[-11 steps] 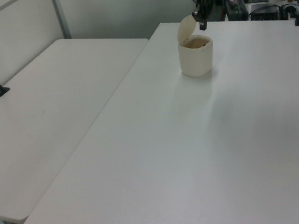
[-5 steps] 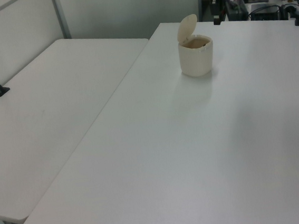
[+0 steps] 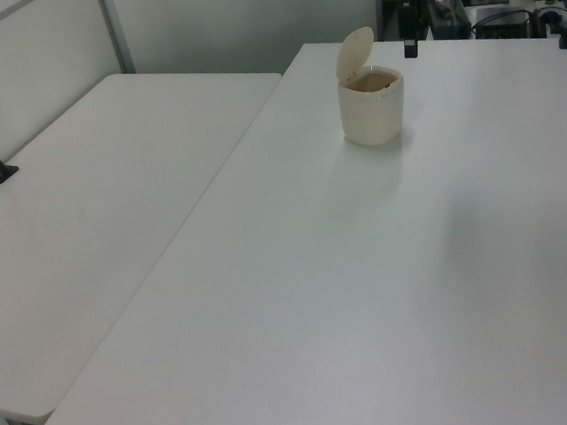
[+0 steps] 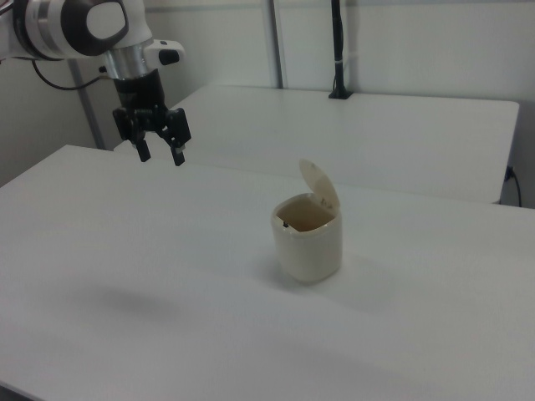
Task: Open the trash bin
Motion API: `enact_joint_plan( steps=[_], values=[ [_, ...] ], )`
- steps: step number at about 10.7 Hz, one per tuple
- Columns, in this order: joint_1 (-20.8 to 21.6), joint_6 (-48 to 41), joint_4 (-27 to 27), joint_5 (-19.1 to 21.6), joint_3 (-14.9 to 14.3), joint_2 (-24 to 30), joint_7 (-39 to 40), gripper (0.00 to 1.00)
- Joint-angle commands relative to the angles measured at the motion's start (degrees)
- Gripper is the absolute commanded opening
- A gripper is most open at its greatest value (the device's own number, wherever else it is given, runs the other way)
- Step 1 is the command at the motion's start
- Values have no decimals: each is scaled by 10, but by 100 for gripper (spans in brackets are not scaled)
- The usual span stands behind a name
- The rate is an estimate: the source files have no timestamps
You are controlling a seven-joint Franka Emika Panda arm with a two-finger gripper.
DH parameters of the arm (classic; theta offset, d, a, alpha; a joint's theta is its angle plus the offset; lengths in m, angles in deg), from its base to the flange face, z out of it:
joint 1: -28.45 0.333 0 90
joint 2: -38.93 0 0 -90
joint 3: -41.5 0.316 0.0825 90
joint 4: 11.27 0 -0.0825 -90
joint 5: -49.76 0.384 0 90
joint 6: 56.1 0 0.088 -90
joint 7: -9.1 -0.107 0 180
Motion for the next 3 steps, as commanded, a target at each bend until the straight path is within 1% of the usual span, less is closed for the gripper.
enact_joint_plan(
  steps=[1, 3],
  values=[
    [6, -4, -10, 3, -7, 12, 14, 100],
    [5, -6, -8, 4, -7, 14, 14, 100]
  ],
)
